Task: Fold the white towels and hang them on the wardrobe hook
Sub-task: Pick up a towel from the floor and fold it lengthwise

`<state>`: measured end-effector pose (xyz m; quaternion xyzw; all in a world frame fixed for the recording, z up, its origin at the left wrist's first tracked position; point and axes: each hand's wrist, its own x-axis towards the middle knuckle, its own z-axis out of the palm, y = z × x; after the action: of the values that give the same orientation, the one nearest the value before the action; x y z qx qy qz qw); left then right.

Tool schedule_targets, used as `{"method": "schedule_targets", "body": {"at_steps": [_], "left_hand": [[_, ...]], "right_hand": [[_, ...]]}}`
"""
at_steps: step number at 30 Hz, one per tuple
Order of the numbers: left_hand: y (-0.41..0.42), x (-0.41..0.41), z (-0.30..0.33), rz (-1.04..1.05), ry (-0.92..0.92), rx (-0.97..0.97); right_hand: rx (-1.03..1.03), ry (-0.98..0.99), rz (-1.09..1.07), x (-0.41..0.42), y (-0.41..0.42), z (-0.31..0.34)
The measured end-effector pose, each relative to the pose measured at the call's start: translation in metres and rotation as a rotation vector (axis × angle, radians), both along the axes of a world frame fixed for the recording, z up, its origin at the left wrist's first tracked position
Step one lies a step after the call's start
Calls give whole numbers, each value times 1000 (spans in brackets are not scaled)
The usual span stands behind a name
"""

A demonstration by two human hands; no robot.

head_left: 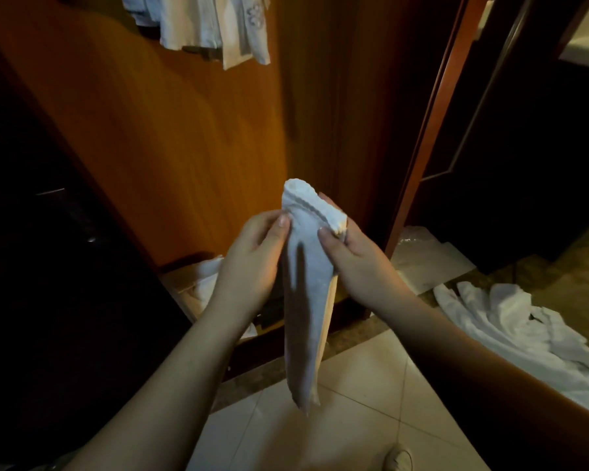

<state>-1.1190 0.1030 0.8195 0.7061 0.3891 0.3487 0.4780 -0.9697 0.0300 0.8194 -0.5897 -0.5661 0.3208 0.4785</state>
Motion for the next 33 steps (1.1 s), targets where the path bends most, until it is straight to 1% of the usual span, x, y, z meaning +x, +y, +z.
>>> {"method": "schedule_targets", "body": {"at_steps": [1, 2, 3, 5, 7, 11, 14, 18, 20, 22, 23, 25, 26, 28, 29, 30, 33], "left_hand": [[5, 1, -3, 63, -27, -8], [11, 0, -4, 79, -90, -65], [16, 0, -2, 57, -154, -127], [27, -1, 1, -42, -198, -311], [36, -3, 2, -151, -197, -410], [40, 1, 7, -293, -212, -430], [34, 8, 17, -354, -210, -384], [24, 16, 34, -320, -236, -260], [16, 21, 40, -271, -271, -193], [9, 25, 46, -216, -305, -122], [7, 27, 50, -210, -329, -103], [8, 28, 58, -231, -406, -78], [9, 27, 63, -240, -446, -32], [15, 21, 74, -258, -452, 157], [16, 17, 82, -278, -400, 262], [17, 13, 91, -303, -310, 370], [22, 3, 112, -345, 63, 727]], "right_hand": [[7, 7, -11, 3, 3, 3], [-1, -1, -19, 7, 5, 8], [-3, 7, -8, 10, 6, 15], [13, 40, 22, 14, 10, 25], [13, 126, 65, 18, 14, 32], [45, 227, 103, 26, 18, 51], [74, 286, 121, 37, 19, 61], [86, 347, 84, 54, 16, 70], [101, 254, 39, 59, 12, 76], [129, 66, -19, 62, 8, 82], [146, 2, -40, 62, 6, 85], [183, -43, -44, 63, 4, 90], [197, -52, -38, 63, 3, 92], [221, -53, -19, 64, 3, 92], [225, -46, -8, 64, 4, 91], [225, -39, 1, 64, 4, 92], [224, -54, 22, 63, 7, 90]]}}
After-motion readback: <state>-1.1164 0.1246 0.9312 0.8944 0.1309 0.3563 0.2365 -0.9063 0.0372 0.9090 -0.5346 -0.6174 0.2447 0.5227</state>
